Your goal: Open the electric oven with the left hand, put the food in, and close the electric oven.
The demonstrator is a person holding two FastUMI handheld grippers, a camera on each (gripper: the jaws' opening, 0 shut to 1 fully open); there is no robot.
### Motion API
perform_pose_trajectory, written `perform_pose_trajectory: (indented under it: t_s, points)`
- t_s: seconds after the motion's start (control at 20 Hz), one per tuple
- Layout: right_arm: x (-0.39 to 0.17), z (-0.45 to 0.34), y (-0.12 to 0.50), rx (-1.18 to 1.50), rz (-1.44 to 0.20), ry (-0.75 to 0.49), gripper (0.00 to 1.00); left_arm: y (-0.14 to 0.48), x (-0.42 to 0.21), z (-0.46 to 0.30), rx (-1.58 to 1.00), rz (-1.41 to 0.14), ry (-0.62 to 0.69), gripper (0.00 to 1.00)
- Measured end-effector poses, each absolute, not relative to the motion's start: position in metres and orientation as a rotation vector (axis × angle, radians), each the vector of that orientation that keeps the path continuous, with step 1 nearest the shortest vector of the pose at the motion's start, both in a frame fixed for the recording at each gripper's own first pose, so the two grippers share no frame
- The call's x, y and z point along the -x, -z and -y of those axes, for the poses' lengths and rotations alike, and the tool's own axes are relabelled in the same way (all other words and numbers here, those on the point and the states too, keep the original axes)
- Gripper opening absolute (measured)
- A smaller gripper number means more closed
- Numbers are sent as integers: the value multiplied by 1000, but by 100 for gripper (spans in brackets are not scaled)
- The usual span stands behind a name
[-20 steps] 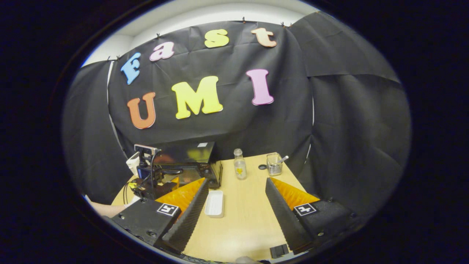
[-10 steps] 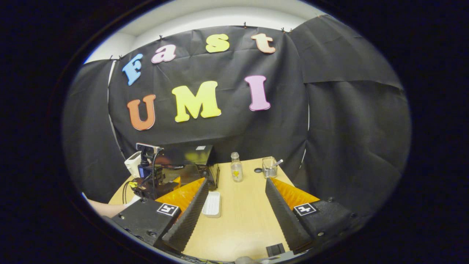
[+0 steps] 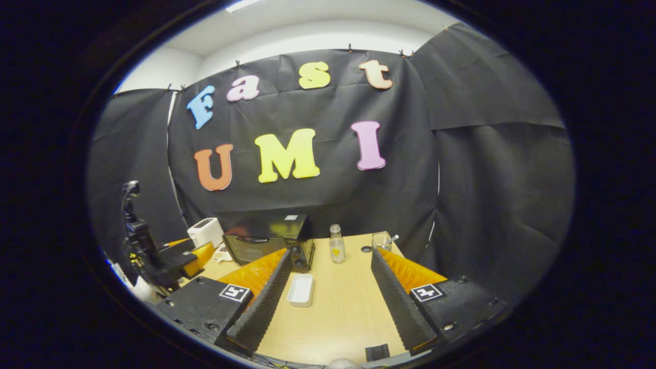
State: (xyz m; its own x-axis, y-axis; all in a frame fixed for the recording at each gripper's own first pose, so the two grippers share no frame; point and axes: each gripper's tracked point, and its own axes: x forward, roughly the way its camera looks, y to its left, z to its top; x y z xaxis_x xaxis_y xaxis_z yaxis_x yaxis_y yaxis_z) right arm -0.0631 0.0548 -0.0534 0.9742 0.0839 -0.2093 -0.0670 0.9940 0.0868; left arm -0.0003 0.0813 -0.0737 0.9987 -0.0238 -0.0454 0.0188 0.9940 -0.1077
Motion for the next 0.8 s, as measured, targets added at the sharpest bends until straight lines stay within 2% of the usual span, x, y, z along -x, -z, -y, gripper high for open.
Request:
perform_pose_trajectory:
  t_s: [0.45,0.55,0.6,0.75,0.8]
  points:
    - [165,-10,33,-65,-113,-126,99,23,175,-76,119,45,-109,96]
    - [181,1,28,-51,-75,-111,96,17,201,-67,110,67,-108,96]
    - [189,2,28,-44,-73,-109,99,18,213,-66,99,55,-115,96]
    - [206,-6,29,-37,-72,-133,96,16,238,-55,91,45,-111,96]
    - [209,-8,27,-35,-66,-132,99,13,243,-54,87,49,-108,100]
